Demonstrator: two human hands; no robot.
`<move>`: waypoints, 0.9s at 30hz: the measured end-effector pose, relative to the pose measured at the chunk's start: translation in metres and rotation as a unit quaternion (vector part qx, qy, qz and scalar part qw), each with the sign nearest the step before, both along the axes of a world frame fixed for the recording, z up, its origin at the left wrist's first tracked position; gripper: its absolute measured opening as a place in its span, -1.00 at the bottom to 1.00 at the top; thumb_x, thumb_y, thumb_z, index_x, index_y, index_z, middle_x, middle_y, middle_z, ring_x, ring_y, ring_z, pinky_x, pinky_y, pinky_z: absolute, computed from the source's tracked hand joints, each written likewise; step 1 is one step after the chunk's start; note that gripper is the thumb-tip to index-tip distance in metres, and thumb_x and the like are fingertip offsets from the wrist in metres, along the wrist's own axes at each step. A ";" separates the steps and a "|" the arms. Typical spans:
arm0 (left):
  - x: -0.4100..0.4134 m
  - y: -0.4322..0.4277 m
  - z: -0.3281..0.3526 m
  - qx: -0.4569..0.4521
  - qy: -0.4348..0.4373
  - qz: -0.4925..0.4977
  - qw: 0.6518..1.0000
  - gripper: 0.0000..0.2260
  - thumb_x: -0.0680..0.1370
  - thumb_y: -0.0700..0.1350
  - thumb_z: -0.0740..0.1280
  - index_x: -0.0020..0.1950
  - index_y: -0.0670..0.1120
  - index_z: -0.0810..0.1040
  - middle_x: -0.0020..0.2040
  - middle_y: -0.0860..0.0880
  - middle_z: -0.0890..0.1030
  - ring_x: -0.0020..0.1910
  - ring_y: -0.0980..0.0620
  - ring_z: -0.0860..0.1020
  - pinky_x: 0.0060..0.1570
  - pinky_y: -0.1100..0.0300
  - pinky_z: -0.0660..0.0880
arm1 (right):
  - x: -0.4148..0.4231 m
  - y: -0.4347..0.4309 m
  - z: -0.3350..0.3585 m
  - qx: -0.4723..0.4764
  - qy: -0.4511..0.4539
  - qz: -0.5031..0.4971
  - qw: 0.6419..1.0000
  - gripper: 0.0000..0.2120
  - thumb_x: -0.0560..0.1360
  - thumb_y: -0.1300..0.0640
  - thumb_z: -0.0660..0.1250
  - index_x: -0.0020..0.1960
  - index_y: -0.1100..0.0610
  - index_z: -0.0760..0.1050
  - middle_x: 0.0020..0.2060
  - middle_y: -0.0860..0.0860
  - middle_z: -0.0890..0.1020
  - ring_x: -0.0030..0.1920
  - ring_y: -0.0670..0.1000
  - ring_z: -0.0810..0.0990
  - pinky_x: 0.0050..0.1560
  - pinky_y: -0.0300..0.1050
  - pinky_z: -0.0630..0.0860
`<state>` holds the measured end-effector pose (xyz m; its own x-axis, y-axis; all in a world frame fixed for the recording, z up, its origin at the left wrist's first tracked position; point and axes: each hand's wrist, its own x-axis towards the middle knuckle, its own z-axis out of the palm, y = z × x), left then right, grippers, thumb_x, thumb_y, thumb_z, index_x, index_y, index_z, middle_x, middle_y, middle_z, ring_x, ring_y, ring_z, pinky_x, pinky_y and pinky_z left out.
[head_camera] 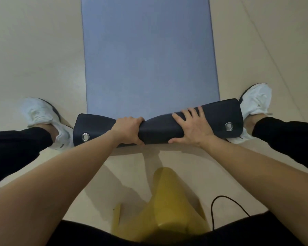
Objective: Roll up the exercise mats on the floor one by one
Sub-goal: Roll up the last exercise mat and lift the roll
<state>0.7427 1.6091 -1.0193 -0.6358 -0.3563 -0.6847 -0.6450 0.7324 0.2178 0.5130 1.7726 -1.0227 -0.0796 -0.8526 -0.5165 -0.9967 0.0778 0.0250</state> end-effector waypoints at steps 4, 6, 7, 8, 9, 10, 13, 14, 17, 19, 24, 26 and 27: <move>0.000 0.006 -0.010 0.027 -0.031 -0.006 0.999 -0.36 0.33 0.28 0.53 0.33 0.06 0.49 0.06 0.01 0.64 -0.02 -0.05 0.59 0.06 -0.03 0.58 | 0.002 0.004 -0.008 0.047 -0.067 -0.028 0.996 -0.23 0.38 -0.67 0.04 0.14 -0.01 0.41 -0.03 0.00 0.64 -0.06 0.08 0.60 0.02 0.02 0.45; 0.002 0.007 -0.014 0.028 -0.026 0.002 0.999 -0.35 0.31 0.28 0.54 0.31 0.05 0.51 0.09 0.00 0.63 0.01 -0.05 0.58 0.08 -0.02 0.58 | 0.002 0.003 -0.011 0.075 -0.103 -0.057 0.990 -0.31 0.39 -0.65 0.12 -0.01 -0.01 0.37 -0.21 -0.04 0.58 -0.21 0.03 0.55 -0.19 -0.04 0.42; 0.004 0.008 -0.016 0.019 -0.009 0.001 1.000 -0.32 0.31 0.30 0.53 0.33 0.04 0.51 0.15 -0.01 0.62 0.05 -0.06 0.57 0.12 -0.01 0.55 | 0.001 0.002 -0.014 0.076 -0.113 -0.063 0.989 -0.32 0.39 -0.64 0.13 -0.06 0.00 0.37 -0.26 -0.06 0.54 -0.25 0.01 0.52 -0.24 -0.06 0.37; 0.007 0.010 -0.017 0.001 0.013 0.000 1.000 -0.29 0.31 0.33 0.51 0.36 0.04 0.51 0.23 -0.02 0.58 0.12 -0.07 0.55 0.18 0.00 0.52 | -0.001 0.001 -0.017 0.074 -0.122 -0.069 0.987 -0.33 0.38 -0.64 0.14 -0.09 -0.01 0.38 -0.29 -0.08 0.52 -0.27 -0.02 0.50 -0.27 -0.08 0.33; 0.011 0.013 -0.017 -0.021 0.030 0.000 0.999 -0.25 0.32 0.38 0.46 0.40 0.03 0.48 0.29 -0.03 0.54 0.18 -0.08 0.52 0.24 0.00 0.48 | -0.003 -0.002 -0.019 0.073 -0.131 -0.076 0.986 -0.33 0.37 -0.64 0.15 -0.11 -0.01 0.40 -0.30 -0.09 0.51 -0.27 -0.03 0.50 -0.28 -0.09 0.33; 0.015 0.017 -0.017 -0.049 0.038 -0.003 0.998 -0.21 0.34 0.43 0.40 0.45 0.03 0.43 0.34 -0.03 0.51 0.24 -0.10 0.50 0.31 -0.02 0.44 | -0.006 -0.005 -0.022 0.080 -0.139 -0.083 0.984 -0.33 0.37 -0.65 0.15 -0.11 -0.02 0.43 -0.30 -0.09 0.52 -0.27 -0.04 0.51 -0.27 -0.08 0.35; 0.028 0.029 -0.022 -0.114 0.035 -0.012 0.993 -0.09 0.41 0.55 0.23 0.57 -0.01 0.24 0.40 -0.07 0.49 0.34 -0.13 0.47 0.45 -0.08 0.33 | -0.015 -0.021 -0.026 0.111 -0.170 -0.097 0.974 -0.34 0.37 -0.64 0.17 -0.12 -0.03 0.47 -0.27 -0.07 0.55 -0.26 -0.06 0.50 -0.26 -0.07 0.36; 0.029 0.031 -0.025 -0.117 0.033 -0.003 0.993 -0.05 0.41 0.58 0.19 0.59 -0.02 0.21 0.40 -0.08 0.49 0.34 -0.13 0.48 0.46 -0.09 0.33 | -0.017 -0.027 -0.028 0.123 -0.183 -0.103 0.970 -0.33 0.36 -0.65 0.17 -0.11 -0.03 0.50 -0.25 -0.06 0.57 -0.24 -0.05 0.52 -0.25 -0.07 0.37; 0.025 0.021 -0.034 -0.101 0.019 0.017 0.995 -0.06 0.36 0.65 0.10 0.51 0.02 0.29 0.28 -0.06 0.54 0.21 -0.11 0.54 0.28 -0.06 0.45 | -0.023 -0.044 -0.036 0.145 -0.196 -0.107 0.964 -0.26 0.31 -0.70 0.14 -0.11 -0.03 0.55 -0.22 -0.04 0.62 -0.18 0.01 0.59 -0.18 -0.04 0.47; 0.022 0.008 -0.038 -0.103 0.020 -0.006 0.994 -0.09 0.34 0.69 0.07 0.39 0.03 0.37 0.17 -0.03 0.57 0.11 -0.09 0.56 0.13 -0.02 0.49 | -0.027 -0.054 -0.040 0.151 -0.183 -0.102 0.966 -0.23 0.28 -0.72 0.12 -0.11 -0.03 0.54 -0.21 -0.04 0.62 -0.18 0.03 0.58 -0.17 -0.02 0.47; 0.010 -0.018 -0.045 -0.094 0.021 -0.024 0.995 -0.18 0.30 0.71 0.04 0.15 0.03 0.39 -0.05 0.02 0.59 -0.10 -0.05 0.59 -0.13 -0.01 0.54 | -0.028 -0.062 -0.037 0.094 -0.095 -0.070 0.989 -0.18 0.33 -0.71 0.02 -0.09 0.06 0.45 -0.14 0.00 0.61 -0.13 0.07 0.52 -0.06 0.03 0.38; 0.003 -0.029 -0.047 -0.090 0.016 -0.036 0.995 -0.18 0.28 0.72 0.03 0.09 0.03 0.38 -0.11 0.03 0.59 -0.17 -0.04 0.58 -0.15 0.00 0.54 | -0.021 -0.057 -0.035 0.017 -0.021 -0.041 0.999 -0.18 0.41 -0.66 -0.05 0.04 0.05 0.49 -0.03 0.04 0.61 -0.03 0.11 0.52 0.06 0.09 0.38; -0.002 -0.036 -0.048 -0.086 0.016 -0.041 0.995 -0.19 0.27 0.72 0.03 0.07 0.04 0.38 -0.14 0.04 0.59 -0.19 -0.05 0.58 -0.15 0.00 0.54 | -0.016 -0.050 -0.036 -0.023 0.003 -0.032 0.999 -0.20 0.46 -0.61 -0.05 0.12 0.07 0.50 0.02 0.07 0.60 0.01 0.14 0.52 0.10 0.11 0.38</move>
<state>0.7412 1.5733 -1.0672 -0.6877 -0.4127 -0.5973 -0.5766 0.8103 0.1040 0.4965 1.7222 -1.0582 -0.1379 -0.8681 -0.4768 -0.9894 0.1432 0.0254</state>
